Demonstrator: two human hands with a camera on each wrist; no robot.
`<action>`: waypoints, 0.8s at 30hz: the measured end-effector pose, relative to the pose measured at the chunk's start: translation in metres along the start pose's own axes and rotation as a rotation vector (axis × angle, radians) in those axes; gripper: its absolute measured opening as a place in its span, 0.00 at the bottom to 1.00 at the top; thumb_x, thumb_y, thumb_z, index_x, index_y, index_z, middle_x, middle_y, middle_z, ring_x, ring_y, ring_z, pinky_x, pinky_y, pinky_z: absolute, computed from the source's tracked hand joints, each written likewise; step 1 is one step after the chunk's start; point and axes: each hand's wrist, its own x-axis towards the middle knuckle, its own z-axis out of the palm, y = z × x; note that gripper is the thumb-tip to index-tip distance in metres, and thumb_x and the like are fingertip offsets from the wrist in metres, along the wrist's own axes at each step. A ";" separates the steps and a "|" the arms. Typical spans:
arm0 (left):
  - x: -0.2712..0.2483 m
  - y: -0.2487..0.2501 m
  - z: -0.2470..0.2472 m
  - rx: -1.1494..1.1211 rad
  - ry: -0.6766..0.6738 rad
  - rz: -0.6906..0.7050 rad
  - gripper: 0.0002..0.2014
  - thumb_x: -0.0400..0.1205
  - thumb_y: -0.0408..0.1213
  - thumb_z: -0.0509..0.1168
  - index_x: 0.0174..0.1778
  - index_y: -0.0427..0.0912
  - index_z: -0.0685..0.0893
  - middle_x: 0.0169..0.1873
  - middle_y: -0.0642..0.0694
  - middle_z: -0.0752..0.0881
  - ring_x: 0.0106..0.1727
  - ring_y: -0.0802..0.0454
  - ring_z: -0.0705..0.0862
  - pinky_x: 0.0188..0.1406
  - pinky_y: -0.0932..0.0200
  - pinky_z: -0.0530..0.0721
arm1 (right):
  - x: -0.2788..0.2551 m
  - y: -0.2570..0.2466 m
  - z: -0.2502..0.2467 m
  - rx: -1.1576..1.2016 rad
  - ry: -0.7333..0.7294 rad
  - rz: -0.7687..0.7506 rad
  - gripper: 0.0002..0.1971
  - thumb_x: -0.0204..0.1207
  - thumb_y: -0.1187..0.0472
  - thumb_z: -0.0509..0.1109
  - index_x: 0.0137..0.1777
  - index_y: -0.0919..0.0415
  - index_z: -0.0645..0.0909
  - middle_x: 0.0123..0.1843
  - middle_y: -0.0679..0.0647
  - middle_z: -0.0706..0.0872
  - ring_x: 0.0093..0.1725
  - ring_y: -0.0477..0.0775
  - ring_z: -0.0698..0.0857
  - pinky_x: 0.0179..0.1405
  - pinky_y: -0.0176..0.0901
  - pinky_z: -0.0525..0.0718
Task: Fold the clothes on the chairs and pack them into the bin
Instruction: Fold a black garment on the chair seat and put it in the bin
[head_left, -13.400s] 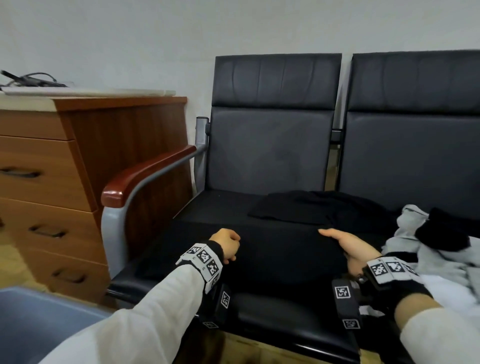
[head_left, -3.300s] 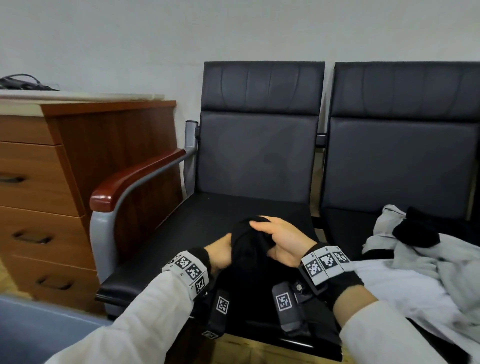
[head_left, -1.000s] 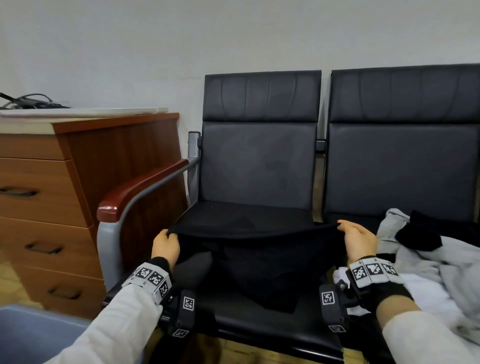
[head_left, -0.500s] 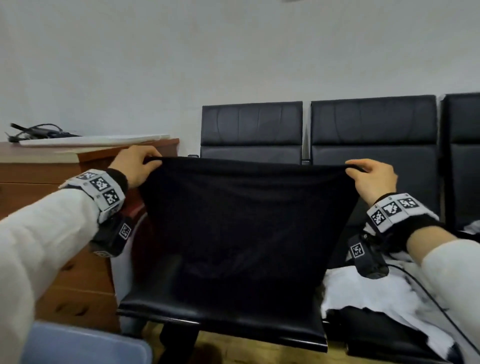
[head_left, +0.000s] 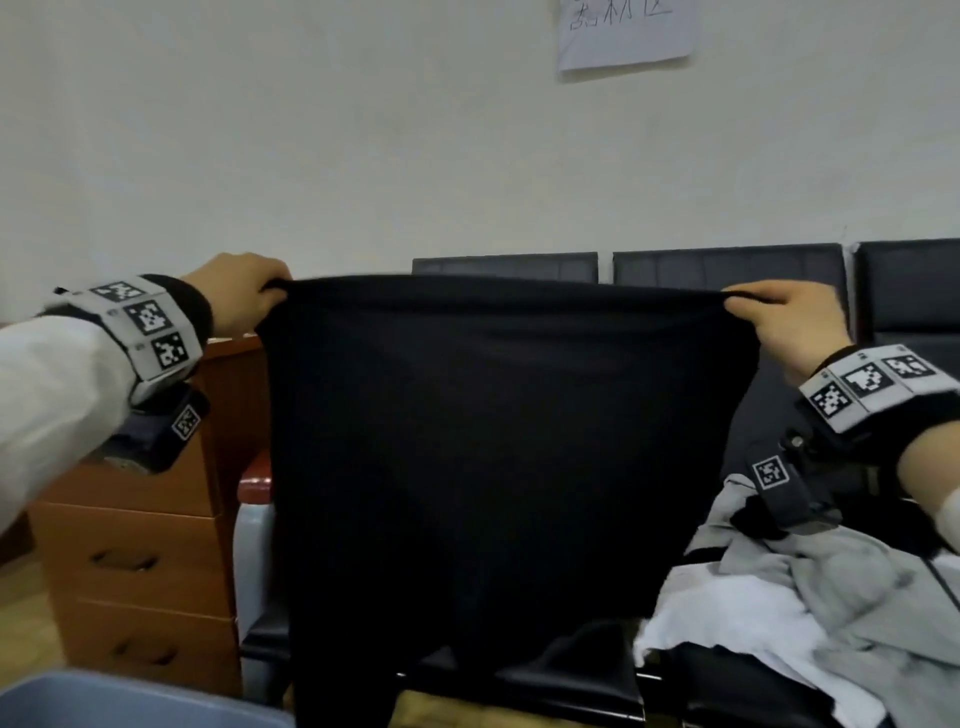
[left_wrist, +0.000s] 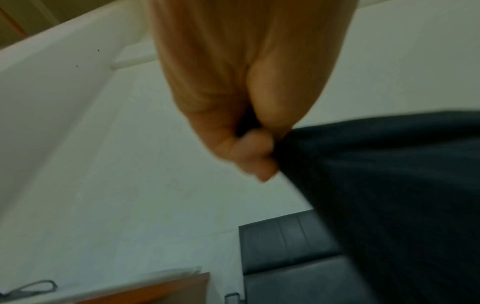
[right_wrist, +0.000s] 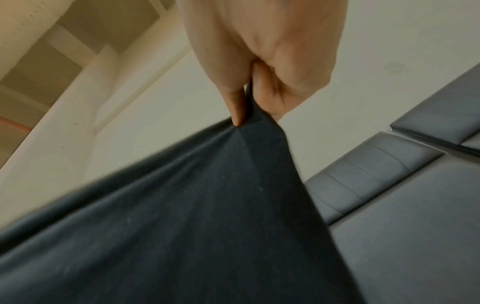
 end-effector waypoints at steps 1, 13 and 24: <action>0.002 0.002 0.007 -0.014 -0.064 -0.050 0.09 0.85 0.30 0.57 0.57 0.34 0.81 0.52 0.32 0.83 0.38 0.36 0.83 0.31 0.53 0.83 | 0.000 0.007 0.006 0.042 -0.027 0.058 0.11 0.73 0.61 0.73 0.54 0.54 0.89 0.46 0.54 0.90 0.47 0.51 0.87 0.40 0.38 0.87; 0.061 -0.007 0.107 -0.686 0.115 -0.548 0.19 0.84 0.32 0.57 0.68 0.25 0.76 0.65 0.29 0.80 0.63 0.35 0.83 0.50 0.53 0.87 | 0.007 0.037 0.101 0.548 0.029 0.322 0.10 0.82 0.73 0.58 0.52 0.63 0.79 0.40 0.53 0.78 0.53 0.54 0.78 0.56 0.49 0.85; 0.037 -0.004 0.089 -0.480 0.542 -0.059 0.13 0.84 0.33 0.58 0.59 0.33 0.83 0.57 0.34 0.86 0.60 0.41 0.83 0.63 0.54 0.76 | -0.012 0.019 0.075 0.764 0.025 0.055 0.08 0.82 0.66 0.65 0.50 0.55 0.85 0.52 0.53 0.87 0.56 0.46 0.86 0.54 0.39 0.87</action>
